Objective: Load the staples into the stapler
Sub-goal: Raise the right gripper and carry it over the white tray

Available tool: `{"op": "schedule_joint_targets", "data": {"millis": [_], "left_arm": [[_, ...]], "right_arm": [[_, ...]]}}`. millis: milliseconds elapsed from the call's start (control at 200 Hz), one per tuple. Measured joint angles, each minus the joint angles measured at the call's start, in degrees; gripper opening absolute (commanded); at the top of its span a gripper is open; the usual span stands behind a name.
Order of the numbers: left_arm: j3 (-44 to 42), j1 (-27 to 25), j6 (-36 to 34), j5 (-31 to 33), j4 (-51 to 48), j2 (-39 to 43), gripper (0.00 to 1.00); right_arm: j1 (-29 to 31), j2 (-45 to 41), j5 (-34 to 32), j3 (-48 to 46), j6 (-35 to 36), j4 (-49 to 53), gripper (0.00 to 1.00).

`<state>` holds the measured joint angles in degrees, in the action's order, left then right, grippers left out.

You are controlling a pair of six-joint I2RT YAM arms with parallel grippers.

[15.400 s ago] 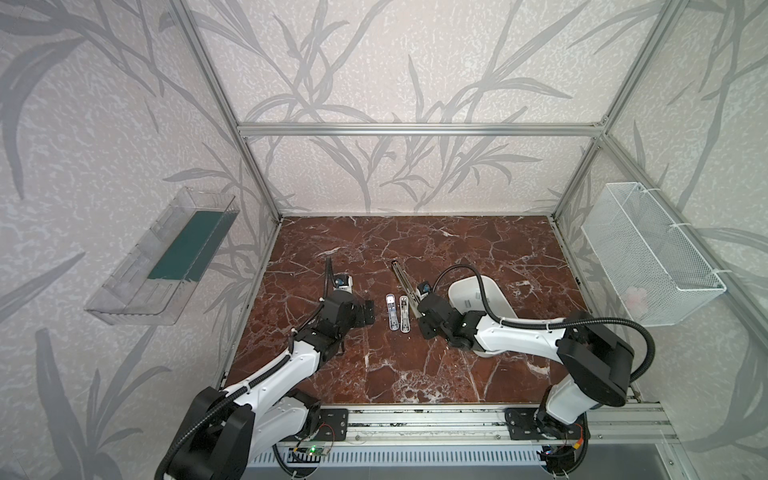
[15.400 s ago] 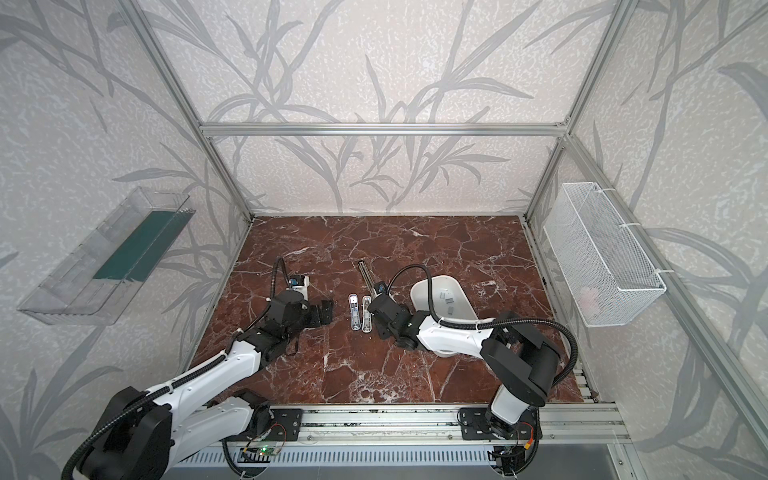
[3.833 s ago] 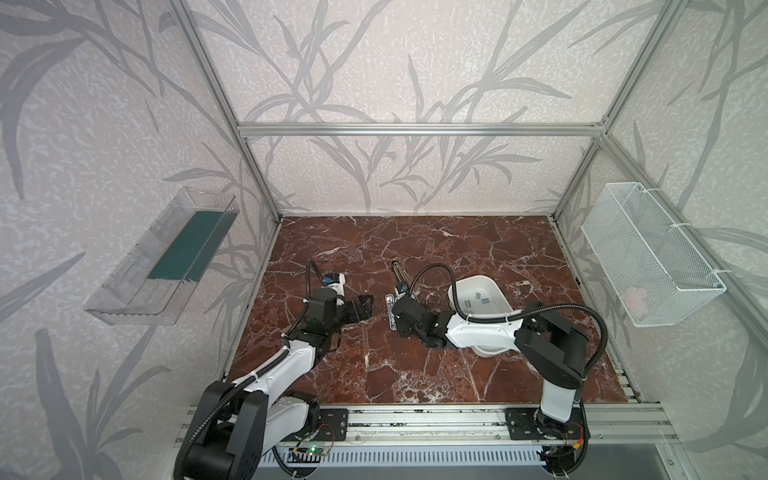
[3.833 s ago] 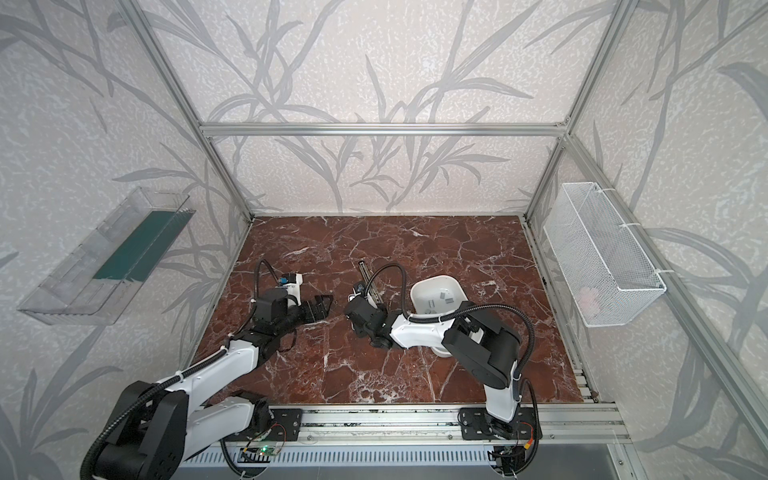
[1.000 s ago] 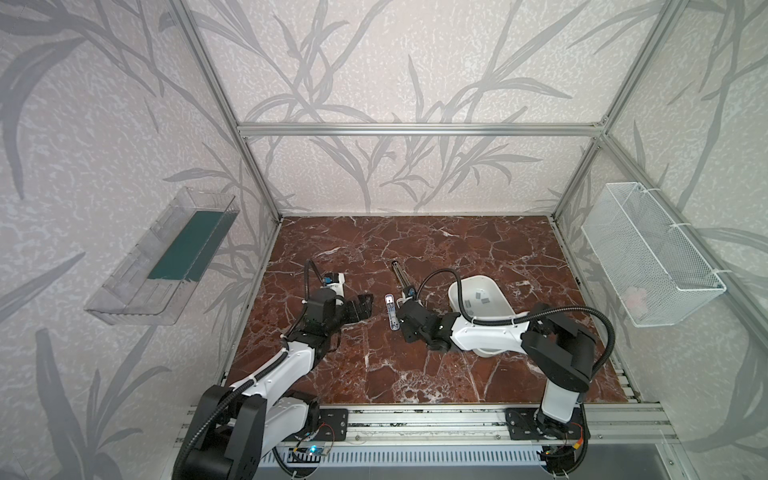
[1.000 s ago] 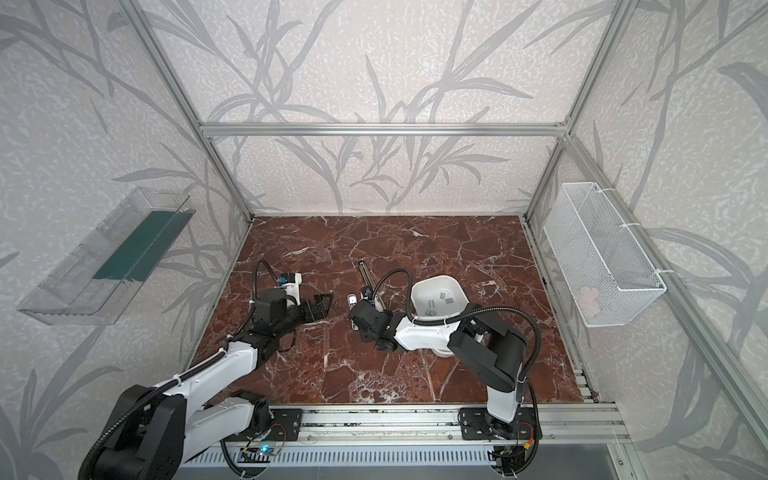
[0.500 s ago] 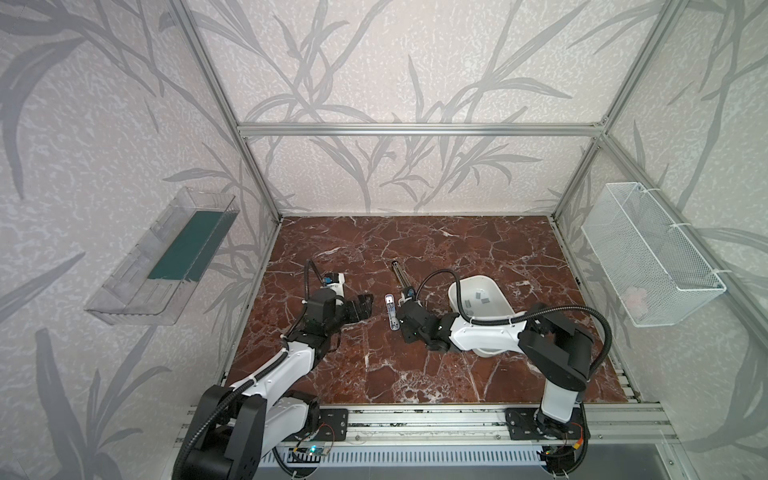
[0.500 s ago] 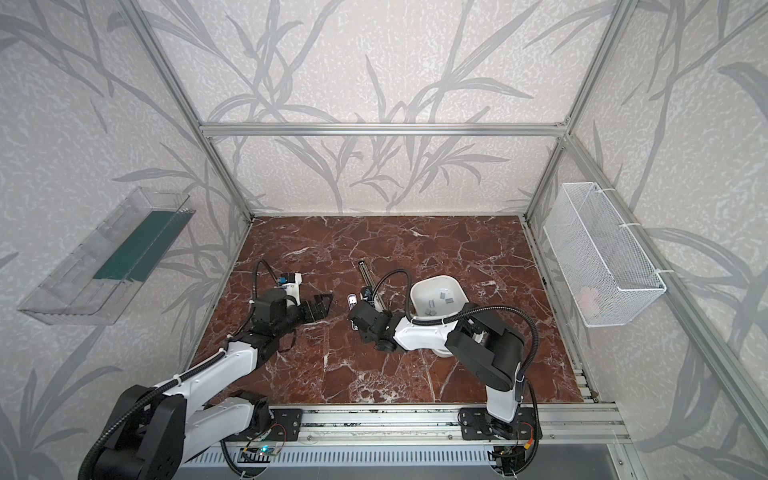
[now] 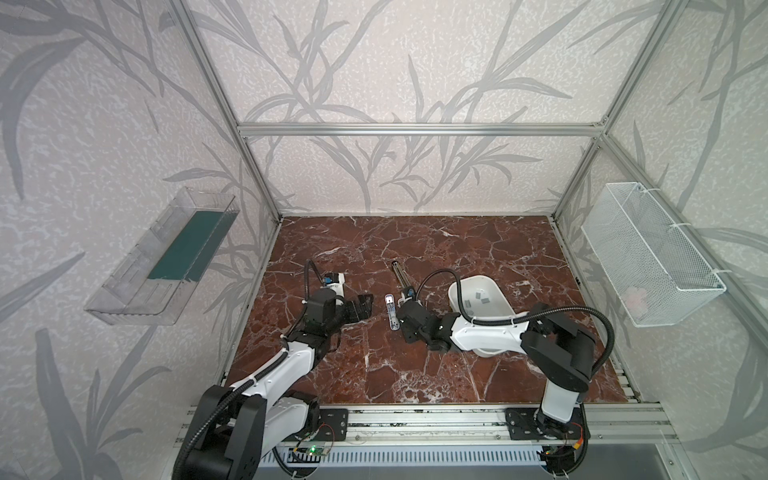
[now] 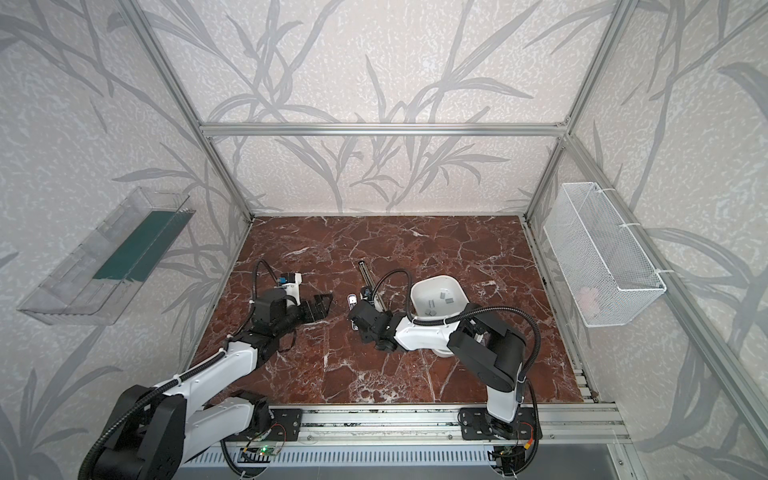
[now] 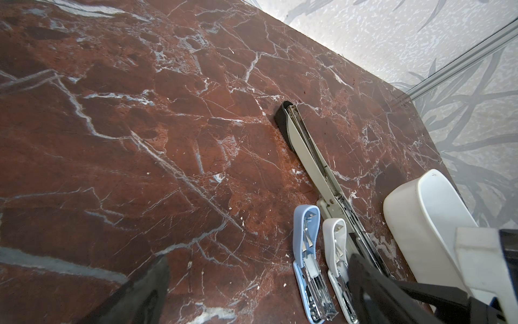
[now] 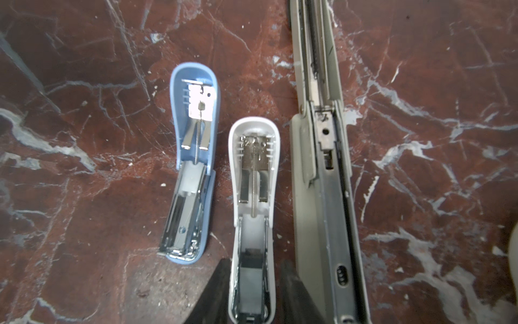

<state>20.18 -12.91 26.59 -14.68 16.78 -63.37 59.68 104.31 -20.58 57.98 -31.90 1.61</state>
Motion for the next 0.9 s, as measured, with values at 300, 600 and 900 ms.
{"op": "schedule_joint_targets", "data": {"millis": [300,600,900], "left_arm": [[-0.02,0.0,0.0,0.0,0.02,0.17,0.99],[-0.07,0.0,0.0,0.0,0.02,0.28,0.99],[-0.11,0.0,0.0,0.0,0.02,0.31,0.99]], "right_arm": [[-0.37,-1.7,-1.03,0.0,0.59,-1.33,0.28],[-2.69,-0.37,-1.38,0.02,0.26,-1.2,0.23],[-2.62,1.22,-0.2,0.02,-0.59,0.26,0.19]]}}
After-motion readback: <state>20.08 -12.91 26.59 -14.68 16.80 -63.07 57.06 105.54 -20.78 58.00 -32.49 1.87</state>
